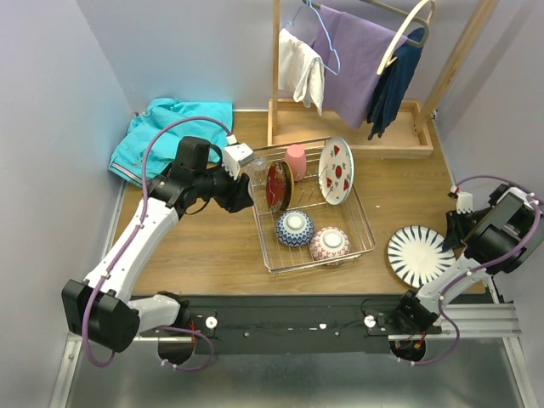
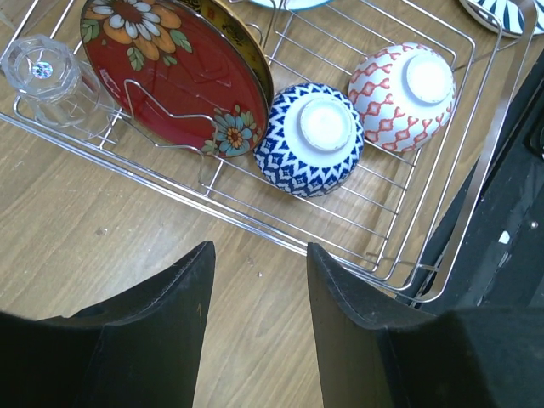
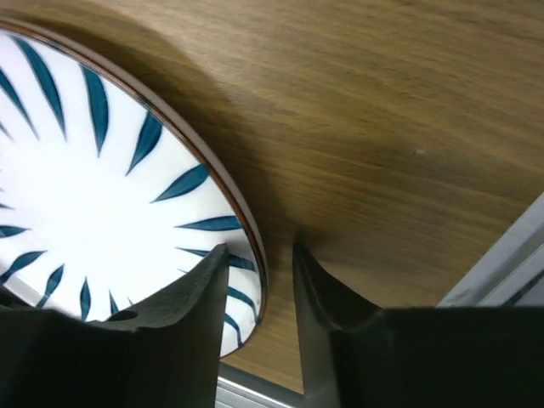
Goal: Load the mixed dishes into the dish rack
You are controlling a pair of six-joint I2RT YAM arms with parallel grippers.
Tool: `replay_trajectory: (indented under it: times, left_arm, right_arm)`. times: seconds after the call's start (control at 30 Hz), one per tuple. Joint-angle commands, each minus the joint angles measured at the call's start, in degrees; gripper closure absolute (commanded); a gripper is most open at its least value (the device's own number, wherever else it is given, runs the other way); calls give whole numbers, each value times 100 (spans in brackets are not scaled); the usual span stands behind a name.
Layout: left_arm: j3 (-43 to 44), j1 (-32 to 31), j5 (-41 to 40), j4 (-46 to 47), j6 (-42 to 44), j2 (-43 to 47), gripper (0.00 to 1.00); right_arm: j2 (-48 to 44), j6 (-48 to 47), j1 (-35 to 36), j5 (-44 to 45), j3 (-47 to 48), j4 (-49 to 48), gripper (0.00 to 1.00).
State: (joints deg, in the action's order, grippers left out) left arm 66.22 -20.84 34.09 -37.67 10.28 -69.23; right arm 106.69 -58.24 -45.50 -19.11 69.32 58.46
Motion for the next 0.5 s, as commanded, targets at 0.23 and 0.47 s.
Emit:
replay_trajectory:
  times: [0.23, 0.47]
  left_arm:
    - [313, 19, 256, 215, 132, -257, 45]
    - [6, -60, 1266, 1805, -1580, -283, 42]
  right_arm:
    - [19, 32, -12, -522, 20, 375, 99]
    - [-1676, -222, 243, -1225, 731, 1273, 100]
